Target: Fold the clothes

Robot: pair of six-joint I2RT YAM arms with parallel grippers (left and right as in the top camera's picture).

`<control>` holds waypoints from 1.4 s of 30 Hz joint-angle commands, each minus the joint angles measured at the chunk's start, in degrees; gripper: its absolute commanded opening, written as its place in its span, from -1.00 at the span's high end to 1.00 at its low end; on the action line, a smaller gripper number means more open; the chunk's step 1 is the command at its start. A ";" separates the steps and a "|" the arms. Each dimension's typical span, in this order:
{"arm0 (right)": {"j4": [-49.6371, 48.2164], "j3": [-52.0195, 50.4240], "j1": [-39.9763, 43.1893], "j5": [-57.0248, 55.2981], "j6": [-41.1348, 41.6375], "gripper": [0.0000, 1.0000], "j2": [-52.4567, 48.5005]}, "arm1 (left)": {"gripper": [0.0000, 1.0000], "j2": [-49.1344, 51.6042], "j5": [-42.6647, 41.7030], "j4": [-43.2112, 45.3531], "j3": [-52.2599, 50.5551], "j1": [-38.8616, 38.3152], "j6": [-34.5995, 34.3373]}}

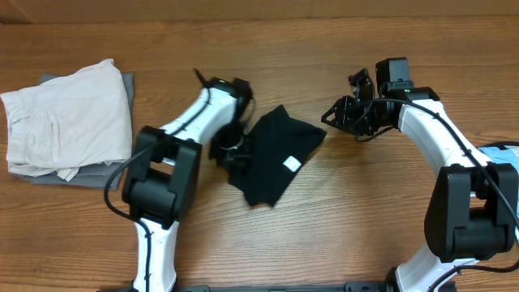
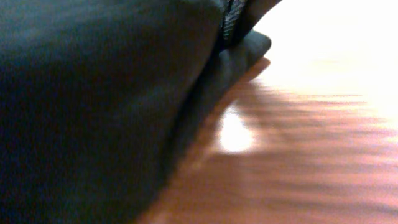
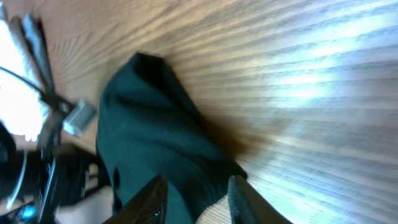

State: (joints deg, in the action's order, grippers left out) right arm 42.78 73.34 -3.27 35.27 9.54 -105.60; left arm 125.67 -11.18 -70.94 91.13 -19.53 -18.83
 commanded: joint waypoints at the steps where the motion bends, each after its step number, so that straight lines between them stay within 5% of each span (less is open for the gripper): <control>1: 0.81 0.68 -1.81 3.43 -2.58 0.22 1.36 | 0.20 -0.57 6.78 0.22 1.57 5.57 2.29; 5: 0.17 -0.96 -5.95 2.56 -4.04 0.15 1.18 | -0.15 -0.57 0.46 -1.79 6.56 10.58 6.25; 8: -0.72 -1.70 -9.60 -0.87 -3.98 0.16 0.44 | -0.23 -0.59 -4.50 -3.80 10.60 12.87 9.05; 14: -1.07 -3.63 -14.12 -9.77 0.52 0.92 -1.68 | -0.28 -1.11 -17.51 -8.66 17.51 15.37 15.78; 23: 2.25 -5.05 -13.44 -4.87 0.76 0.90 -1.84 | -0.33 -1.40 -15.80 -10.34 16.28 15.80 16.31; 28: 3.52 -5.05 -13.92 -4.33 4.02 0.88 -1.86 | -0.27 -1.29 -10.84 -2.67 9.33 15.34 13.99; 36: 3.52 -5.09 -13.92 -4.31 7.30 0.83 -1.86 | -0.21 -1.29 -22.95 4.85 3.13 15.76 6.73; 42: 3.48 -5.09 -13.92 -4.33 8.13 0.83 -1.86 | -0.10 -1.29 -16.28 8.20 -0.44 16.20 0.44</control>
State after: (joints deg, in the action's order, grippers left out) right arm 46.41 68.55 -16.97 30.22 16.71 -107.44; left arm 125.36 -28.93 -64.05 92.44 -3.97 -14.28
